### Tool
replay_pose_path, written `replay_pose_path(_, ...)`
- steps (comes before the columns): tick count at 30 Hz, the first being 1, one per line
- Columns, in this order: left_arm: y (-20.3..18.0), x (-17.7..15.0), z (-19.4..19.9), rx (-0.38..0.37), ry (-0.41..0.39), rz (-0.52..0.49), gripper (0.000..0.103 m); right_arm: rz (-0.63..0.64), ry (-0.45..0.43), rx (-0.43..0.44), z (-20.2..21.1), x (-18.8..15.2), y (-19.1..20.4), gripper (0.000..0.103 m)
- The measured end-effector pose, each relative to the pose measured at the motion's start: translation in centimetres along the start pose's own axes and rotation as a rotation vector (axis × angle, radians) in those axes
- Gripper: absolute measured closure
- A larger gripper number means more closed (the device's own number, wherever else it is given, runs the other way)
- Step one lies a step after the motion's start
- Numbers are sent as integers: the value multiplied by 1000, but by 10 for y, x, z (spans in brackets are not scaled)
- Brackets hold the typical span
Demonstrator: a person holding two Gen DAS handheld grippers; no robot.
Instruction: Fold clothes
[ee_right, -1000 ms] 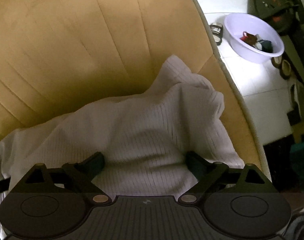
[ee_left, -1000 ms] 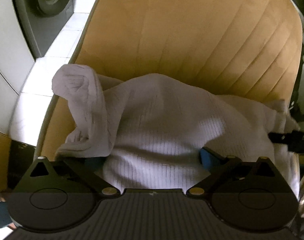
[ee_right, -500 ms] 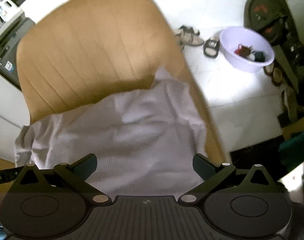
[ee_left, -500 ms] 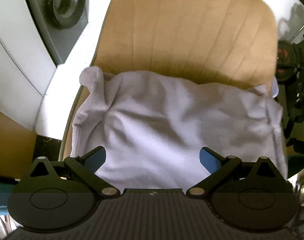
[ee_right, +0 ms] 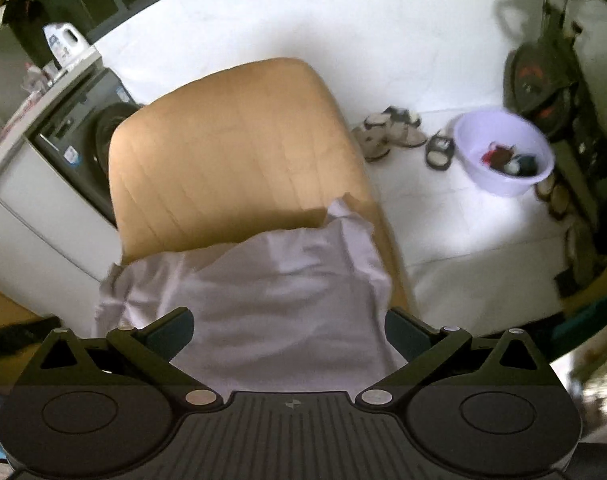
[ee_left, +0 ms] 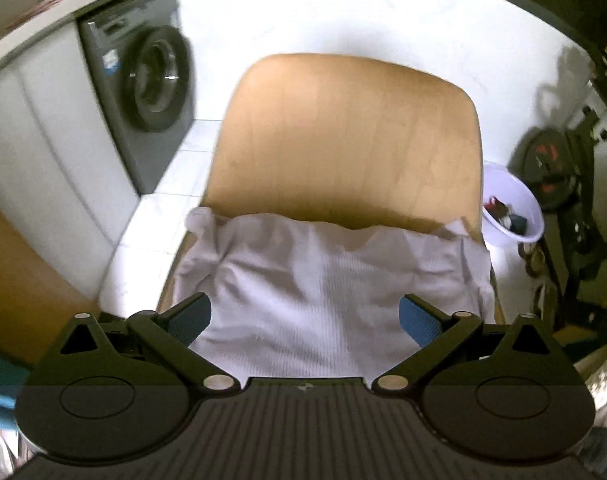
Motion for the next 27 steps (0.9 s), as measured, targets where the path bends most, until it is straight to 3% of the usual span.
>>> replay_pose_path(5, -2, -5, 40, 48, -24, 32, 1, 39, 27, -44, 28, -12, 5, 1)
replay_pose_path(11, -10, -22, 93, 13, -66, -32, 1, 25, -19, -88, 90, -39, 11, 1)
replay_pose_path(14, -6, -36, 118, -47, -63, -37, 1, -10, -57, -108, 123, -57, 14, 1)
replay_pose_path(16, 0, -49, 135, -87, -75, -41, 1, -14, -66, -127, 145, -74, 19, 1)
replay_pose_path(22, 11, -93, 174, -86, -112, -170, 1, -40, -117, -184, 211, -140, 45, 1)
replay_pose_path(27, 15, -133, 190, -186, -115, -214, 1, -83, -157, -234, 256, -195, 56, 1)
Point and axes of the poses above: each gripper's, at about its wrist camera, not at the fingertips, and z roughly against the way its jaws point, y to its left, x to its top, the point moved 6 cm from there along -z, roughly the way its jaws point, and after that the axes turned 11 degrees about -x, right-handed, at the moved point
